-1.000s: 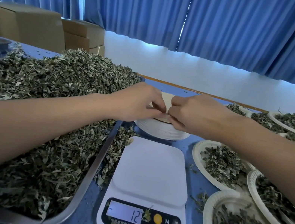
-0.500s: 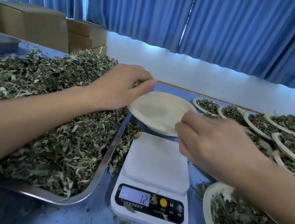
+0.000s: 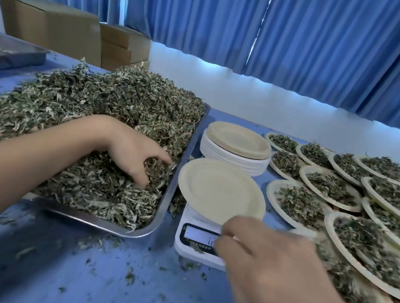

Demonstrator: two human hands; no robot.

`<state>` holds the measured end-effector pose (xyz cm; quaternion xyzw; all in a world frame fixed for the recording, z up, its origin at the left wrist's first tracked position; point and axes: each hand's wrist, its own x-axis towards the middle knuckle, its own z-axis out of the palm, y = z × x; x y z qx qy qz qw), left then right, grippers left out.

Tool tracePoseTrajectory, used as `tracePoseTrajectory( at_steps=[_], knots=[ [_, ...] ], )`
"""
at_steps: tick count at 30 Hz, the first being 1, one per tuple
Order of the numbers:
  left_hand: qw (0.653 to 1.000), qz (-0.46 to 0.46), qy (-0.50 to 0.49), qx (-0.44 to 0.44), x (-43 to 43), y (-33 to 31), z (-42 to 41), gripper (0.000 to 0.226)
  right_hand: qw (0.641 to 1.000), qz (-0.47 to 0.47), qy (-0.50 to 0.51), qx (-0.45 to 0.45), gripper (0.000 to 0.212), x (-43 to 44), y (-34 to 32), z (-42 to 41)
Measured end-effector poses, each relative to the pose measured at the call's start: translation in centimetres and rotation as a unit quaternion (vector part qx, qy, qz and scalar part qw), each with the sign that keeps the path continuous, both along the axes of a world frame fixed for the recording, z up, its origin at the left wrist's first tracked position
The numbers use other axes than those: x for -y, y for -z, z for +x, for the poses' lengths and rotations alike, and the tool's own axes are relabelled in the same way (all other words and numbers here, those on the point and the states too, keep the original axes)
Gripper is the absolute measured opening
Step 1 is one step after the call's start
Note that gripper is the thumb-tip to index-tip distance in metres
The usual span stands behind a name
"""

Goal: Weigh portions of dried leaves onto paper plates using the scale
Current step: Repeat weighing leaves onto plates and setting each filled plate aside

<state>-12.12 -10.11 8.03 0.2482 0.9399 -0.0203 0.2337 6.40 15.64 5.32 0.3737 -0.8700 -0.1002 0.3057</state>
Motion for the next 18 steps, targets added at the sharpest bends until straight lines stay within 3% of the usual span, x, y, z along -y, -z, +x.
tracePoseTrajectory(
  at_steps=[4, 8, 14, 18],
  knots=[
    [0.997, -0.050, -0.012, -0.057, -1.7, 0.6, 0.4, 0.088, 0.995, -0.030, -0.096, 0.020, 0.038, 3.7, 2.9, 0.7],
    [0.991, -0.051, -0.023, -0.125, -3.5, 1.4, -0.2, 0.083, 0.988, -0.008, -0.134, 0.080, 0.042, 4.4, 4.9, 0.3],
    [0.988, -0.064, -0.048, -0.129, -3.9, 0.2, -0.6, 0.078, 0.968, -0.076, -0.139, 0.195, 0.017, 3.6, 5.3, 0.0],
    [0.987, -0.027, -0.063, -0.142, -2.8, -0.9, -0.6, 0.068, 0.949, -0.106, -0.135, 0.265, 0.018, 3.4, 4.7, 0.2]
  ],
)
